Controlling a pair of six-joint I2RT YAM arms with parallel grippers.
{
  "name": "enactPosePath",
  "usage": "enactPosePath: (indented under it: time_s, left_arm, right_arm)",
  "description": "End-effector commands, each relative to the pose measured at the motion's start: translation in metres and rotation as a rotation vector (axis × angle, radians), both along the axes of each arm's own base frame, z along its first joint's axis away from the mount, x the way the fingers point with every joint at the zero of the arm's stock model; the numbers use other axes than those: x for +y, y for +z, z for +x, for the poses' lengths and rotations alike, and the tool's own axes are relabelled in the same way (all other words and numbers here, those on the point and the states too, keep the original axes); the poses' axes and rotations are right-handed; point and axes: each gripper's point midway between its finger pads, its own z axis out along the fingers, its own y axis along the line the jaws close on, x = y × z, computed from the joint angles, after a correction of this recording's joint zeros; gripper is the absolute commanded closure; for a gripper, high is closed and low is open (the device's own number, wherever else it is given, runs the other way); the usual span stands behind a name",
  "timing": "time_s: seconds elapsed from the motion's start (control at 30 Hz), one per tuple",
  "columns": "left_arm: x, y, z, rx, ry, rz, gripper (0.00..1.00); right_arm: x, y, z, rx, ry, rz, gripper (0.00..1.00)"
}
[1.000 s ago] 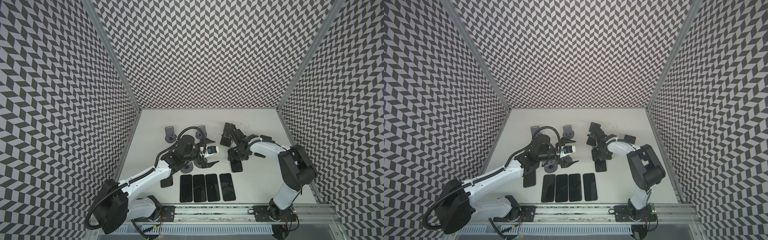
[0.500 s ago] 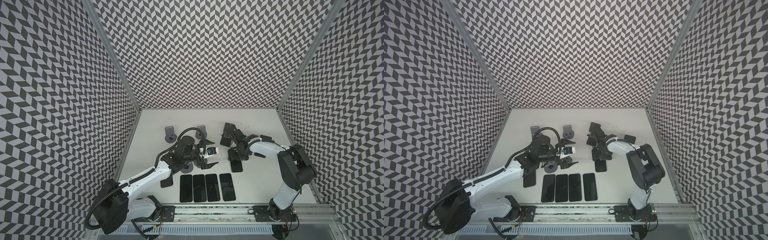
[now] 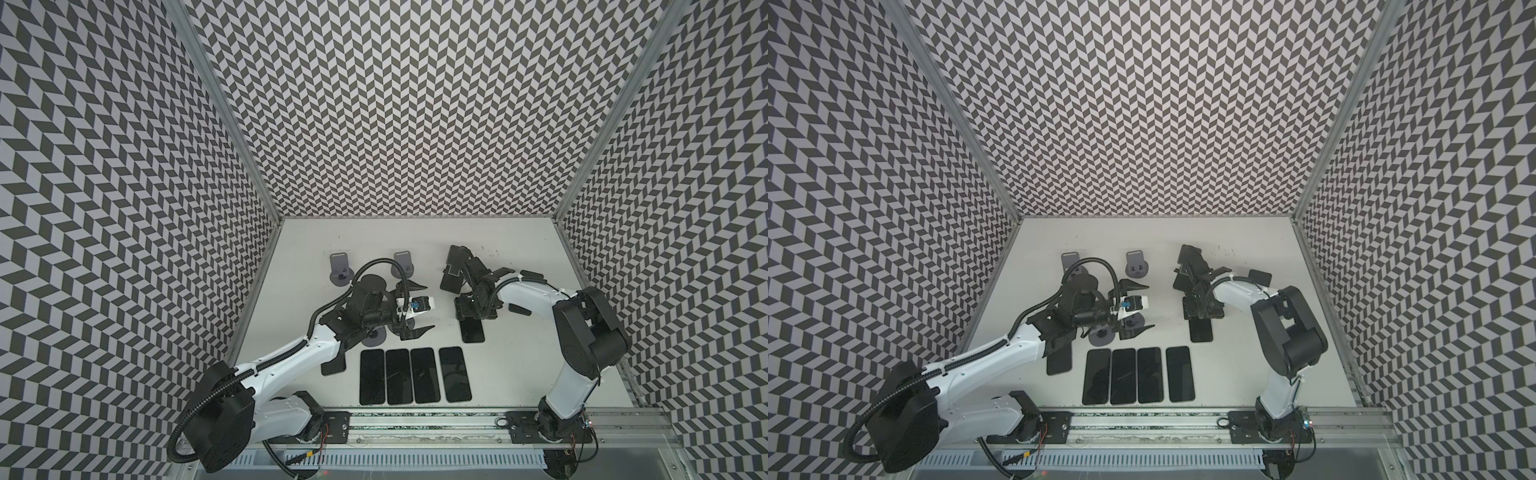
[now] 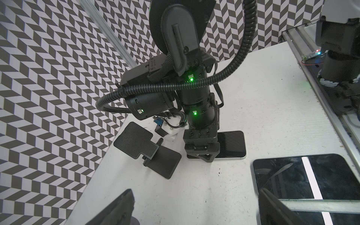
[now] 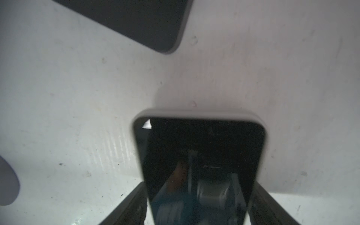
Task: Remove the phone from the phone stand
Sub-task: Place the phone at the center of the table.
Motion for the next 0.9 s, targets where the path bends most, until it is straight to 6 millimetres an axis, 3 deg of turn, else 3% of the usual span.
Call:
enactPosePath:
  time_s: [0.0,0.4,0.7,0.87]
  left_arm:
    - [0.004,0.011,0.0,-0.047,0.005,-0.026,0.01]
    - [0.007,0.024,-0.001,-0.085,0.018,-0.073,0.01]
    - [0.024,0.072,0.011,-0.164,0.094,-0.219,0.01]
    - [0.035,0.088,0.015,-0.171,0.153,-0.276,0.01]
  right_arm:
    - [-0.001,-0.001,0.007,-0.009,-0.017,-0.008,0.21]
    - [-0.005,0.007,0.005,-0.025,-0.028,-0.021,0.15]
    - [-0.002,0.02,0.008,-0.057,-0.038,0.007,0.1]
    - [0.003,0.031,0.009,-0.077,-0.02,0.038,0.08]
